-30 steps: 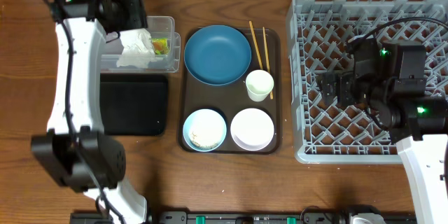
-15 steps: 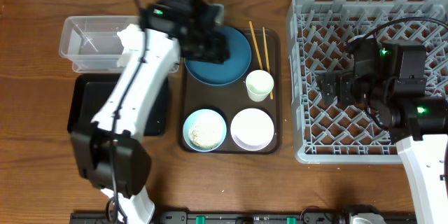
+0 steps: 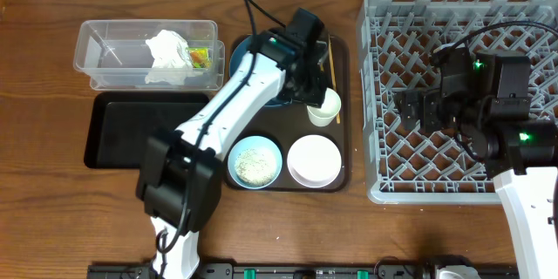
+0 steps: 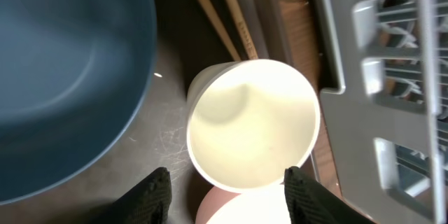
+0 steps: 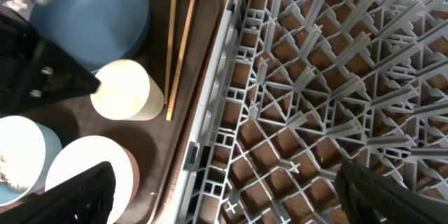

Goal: Sort waste into correct bins and load items into the dishwasher rack
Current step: 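Move the left gripper to the white paper cup and grasp it, then lift the cup with left gripper and hand it to the right gripper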

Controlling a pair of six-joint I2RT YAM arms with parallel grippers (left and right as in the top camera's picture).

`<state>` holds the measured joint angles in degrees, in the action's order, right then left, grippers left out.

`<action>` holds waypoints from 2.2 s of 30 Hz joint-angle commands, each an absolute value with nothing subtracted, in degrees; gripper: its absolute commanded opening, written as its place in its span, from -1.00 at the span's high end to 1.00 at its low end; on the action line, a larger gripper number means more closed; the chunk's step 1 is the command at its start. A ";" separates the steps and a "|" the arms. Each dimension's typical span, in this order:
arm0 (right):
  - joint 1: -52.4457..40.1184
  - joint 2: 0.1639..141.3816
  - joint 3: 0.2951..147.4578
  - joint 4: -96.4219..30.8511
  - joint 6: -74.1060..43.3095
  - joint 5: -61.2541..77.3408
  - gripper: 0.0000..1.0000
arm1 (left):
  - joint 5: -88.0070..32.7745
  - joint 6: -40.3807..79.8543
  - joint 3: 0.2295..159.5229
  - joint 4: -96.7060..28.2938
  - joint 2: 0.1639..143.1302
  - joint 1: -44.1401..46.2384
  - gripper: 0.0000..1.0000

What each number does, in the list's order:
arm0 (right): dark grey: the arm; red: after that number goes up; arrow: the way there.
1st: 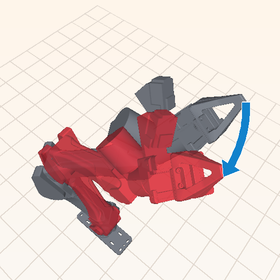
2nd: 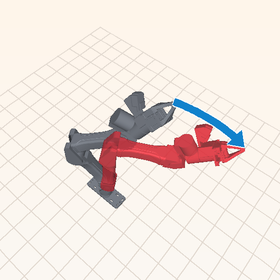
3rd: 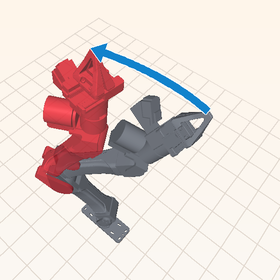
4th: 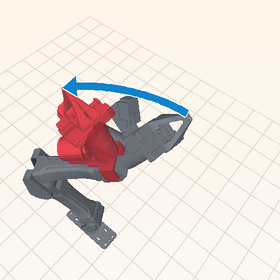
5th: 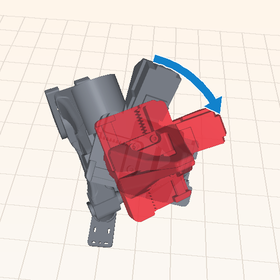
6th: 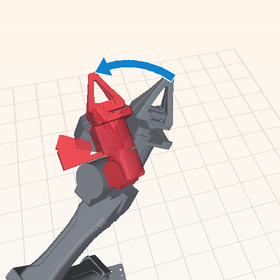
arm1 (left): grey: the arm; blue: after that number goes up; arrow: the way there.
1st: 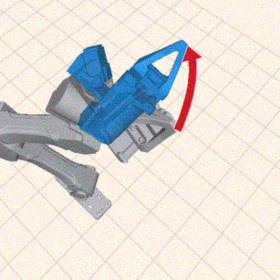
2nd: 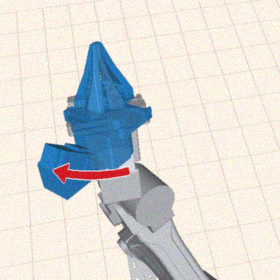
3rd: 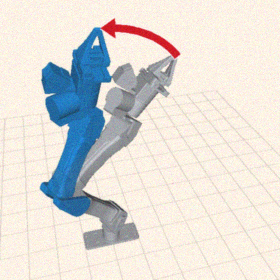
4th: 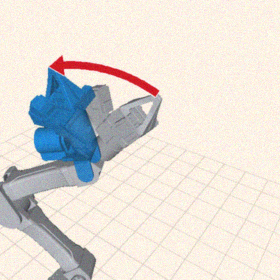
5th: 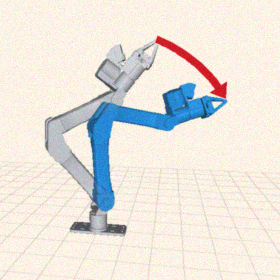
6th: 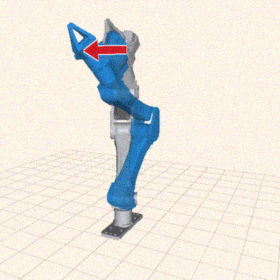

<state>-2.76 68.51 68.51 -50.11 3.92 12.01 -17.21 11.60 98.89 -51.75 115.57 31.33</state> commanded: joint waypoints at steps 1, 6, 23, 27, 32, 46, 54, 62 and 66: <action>-3.07 68.64 69.63 -50.17 3.22 12.51 -0.96 | -14.28 14.76 98.56 -51.72 118.10 31.09 -0.04; -3.07 68.64 69.63 -50.15 3.25 12.51 -0.96 | -14.28 14.94 98.56 -51.72 119.81 31.11 0.25; -3.07 68.64 69.63 -50.17 3.22 12.51 -0.93 | -13.76 14.92 98.54 -51.24 119.92 31.81 0.41; -3.07 68.64 69.63 -50.17 3.22 12.51 -0.93 | -12.69 14.92 97.93 -50.41 119.92 32.14 0.41; -3.07 68.64 69.63 -50.19 3.22 12.51 -0.92 | -12.73 14.92 97.56 -50.13 119.92 32.14 0.52; -3.07 68.64 69.63 -50.11 2.94 12.51 -0.92 | -16.53 14.06 96.14 -47.22 119.35 31.55 0.88; -3.07 68.64 69.63 -48.97 2.17 16.62 -0.93 | -28.40 13.15 96.36 -47.70 114.21 23.77 0.88; -3.07 70.74 69.58 -41.34 2.15 37.45 -0.73 | -59.86 8.62 96.36 -47.83 109.16 10.04 0.88; -3.09 74.52 69.56 -34.59 2.17 50.30 -0.72 | -73.76 5.80 96.31 -47.88 109.19 5.93 0.88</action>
<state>-2.76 71.90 68.60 -36.86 2.37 35.90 -56.95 9.54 96.03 -47.59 109.49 7.18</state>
